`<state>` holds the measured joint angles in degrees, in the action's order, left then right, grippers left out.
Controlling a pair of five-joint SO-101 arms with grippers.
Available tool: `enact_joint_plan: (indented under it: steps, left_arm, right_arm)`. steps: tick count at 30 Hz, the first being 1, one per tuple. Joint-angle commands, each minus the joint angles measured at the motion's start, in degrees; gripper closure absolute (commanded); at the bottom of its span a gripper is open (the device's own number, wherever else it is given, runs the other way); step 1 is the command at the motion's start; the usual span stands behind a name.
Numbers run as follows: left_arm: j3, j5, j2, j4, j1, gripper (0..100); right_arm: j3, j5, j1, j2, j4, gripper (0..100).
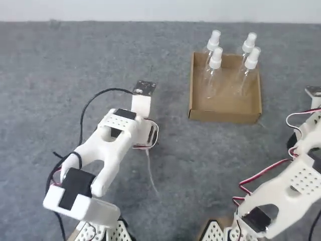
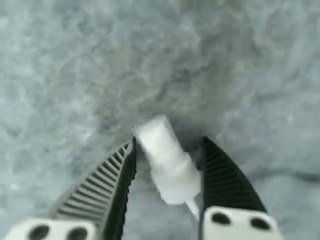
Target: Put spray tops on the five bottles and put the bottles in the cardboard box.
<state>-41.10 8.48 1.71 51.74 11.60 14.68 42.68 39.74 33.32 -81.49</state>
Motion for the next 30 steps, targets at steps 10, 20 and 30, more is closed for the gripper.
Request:
enact_joint_plan:
  steps: [10, 20, 30]
  left_arm:
    - [0.6, -18.5, -1.2, 2.7, -0.3, 86]
    - [9.0, -12.0, -1.2, 9.4, -1.1, 78]
    - [1.5, -11.0, -0.5, -0.6, 0.1, 83]
  right_arm:
    - [3.9, 0.7, -0.6, -1.4, -0.7, 96.4]
    - [3.9, 0.7, -0.4, -1.3, -0.7, 96.4]
    - [3.9, 0.7, -0.5, -1.3, -0.7, 96.4]
